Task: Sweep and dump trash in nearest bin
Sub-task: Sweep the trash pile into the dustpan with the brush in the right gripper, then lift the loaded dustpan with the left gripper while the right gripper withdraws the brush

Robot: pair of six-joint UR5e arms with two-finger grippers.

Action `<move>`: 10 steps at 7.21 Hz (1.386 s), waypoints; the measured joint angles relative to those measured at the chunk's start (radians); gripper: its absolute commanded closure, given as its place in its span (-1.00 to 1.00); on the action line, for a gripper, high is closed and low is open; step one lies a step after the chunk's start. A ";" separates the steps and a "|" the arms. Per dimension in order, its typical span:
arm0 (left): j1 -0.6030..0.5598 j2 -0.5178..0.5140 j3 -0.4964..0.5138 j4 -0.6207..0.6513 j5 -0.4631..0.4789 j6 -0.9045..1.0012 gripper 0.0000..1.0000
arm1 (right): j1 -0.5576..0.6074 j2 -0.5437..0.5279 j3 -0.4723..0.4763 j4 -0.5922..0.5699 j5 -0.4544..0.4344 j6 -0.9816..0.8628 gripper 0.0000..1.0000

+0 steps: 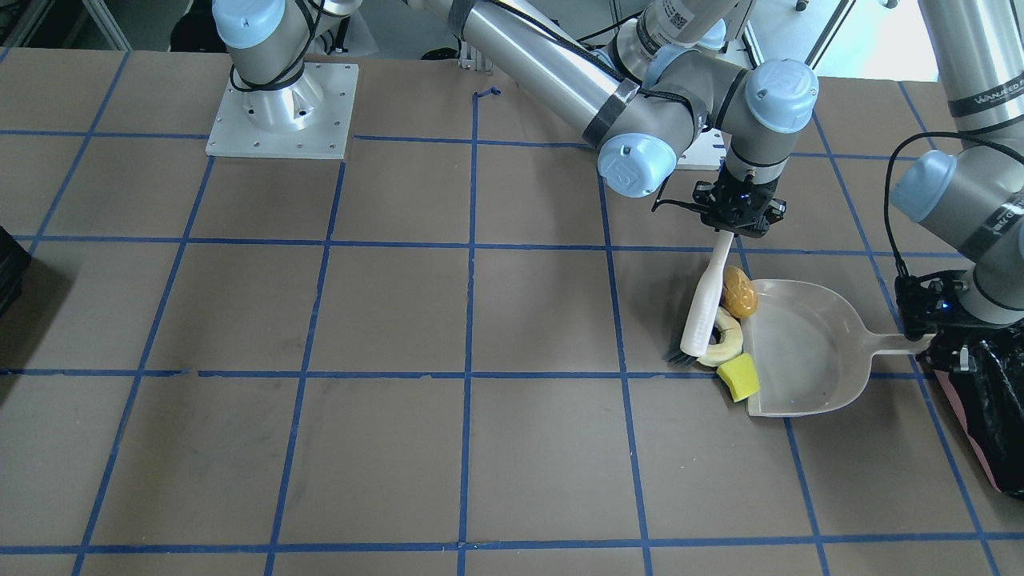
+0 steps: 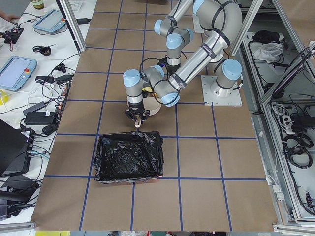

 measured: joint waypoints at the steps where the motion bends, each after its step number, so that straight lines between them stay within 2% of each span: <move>1: 0.000 0.000 0.000 0.000 0.000 0.000 1.00 | -0.001 0.014 -0.019 -0.013 0.034 -0.092 1.00; 3: 0.000 -0.001 0.000 0.000 -0.001 -0.001 1.00 | -0.012 0.032 -0.049 -0.040 0.100 -0.281 1.00; 5: 0.000 -0.001 0.000 0.000 0.000 0.000 1.00 | -0.041 0.034 -0.056 -0.046 0.132 -0.511 1.00; 6: 0.000 -0.002 0.000 0.000 0.000 0.000 1.00 | -0.056 0.032 -0.056 -0.046 0.140 -0.563 1.00; 10: 0.000 -0.009 0.000 0.000 -0.005 -0.001 1.00 | -0.108 -0.004 -0.052 -0.041 0.145 -0.541 1.00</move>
